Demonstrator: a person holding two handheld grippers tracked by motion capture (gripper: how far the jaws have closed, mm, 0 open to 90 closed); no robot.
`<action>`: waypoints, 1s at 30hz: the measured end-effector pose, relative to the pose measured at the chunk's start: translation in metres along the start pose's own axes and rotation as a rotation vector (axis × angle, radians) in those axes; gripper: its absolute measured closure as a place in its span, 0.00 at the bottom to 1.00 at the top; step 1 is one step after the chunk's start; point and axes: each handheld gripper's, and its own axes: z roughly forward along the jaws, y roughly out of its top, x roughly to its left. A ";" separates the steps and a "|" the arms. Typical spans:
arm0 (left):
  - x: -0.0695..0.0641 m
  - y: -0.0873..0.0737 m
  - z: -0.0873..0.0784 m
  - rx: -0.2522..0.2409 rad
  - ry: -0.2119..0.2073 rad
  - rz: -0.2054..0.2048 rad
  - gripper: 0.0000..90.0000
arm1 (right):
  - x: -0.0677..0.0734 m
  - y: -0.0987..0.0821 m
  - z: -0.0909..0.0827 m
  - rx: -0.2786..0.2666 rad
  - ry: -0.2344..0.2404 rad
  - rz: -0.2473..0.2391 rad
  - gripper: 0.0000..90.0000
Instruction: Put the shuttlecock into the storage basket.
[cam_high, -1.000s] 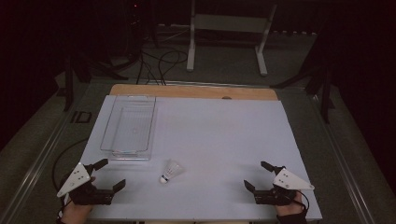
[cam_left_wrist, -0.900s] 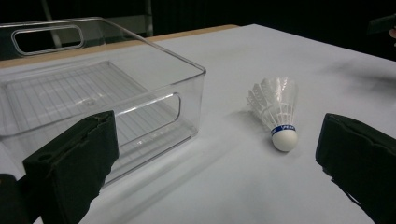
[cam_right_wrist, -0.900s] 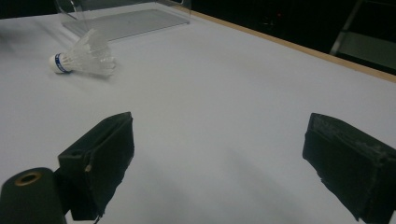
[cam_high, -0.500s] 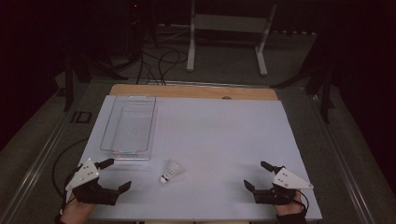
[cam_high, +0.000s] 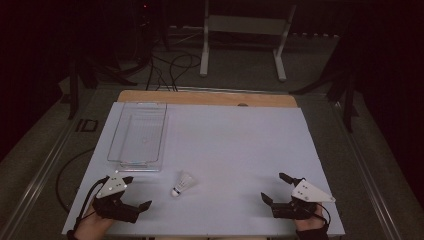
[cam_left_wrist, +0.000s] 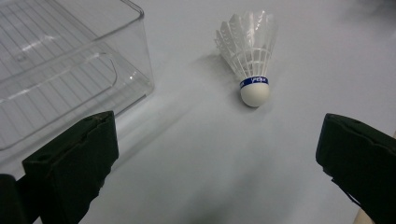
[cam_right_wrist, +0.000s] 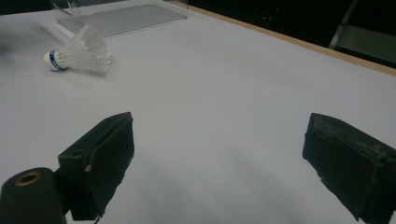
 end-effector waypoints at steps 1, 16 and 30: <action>-0.001 0.000 0.001 0.010 0.005 -0.008 0.00 | 0.000 0.000 0.000 0.000 0.000 0.000 0.10; -0.017 0.013 0.017 0.108 0.032 -0.045 0.00 | 0.000 0.000 0.001 0.009 0.004 0.000 0.10; -0.039 0.033 0.029 0.212 0.008 -0.028 0.00 | 0.001 0.001 0.001 0.010 0.008 0.009 0.10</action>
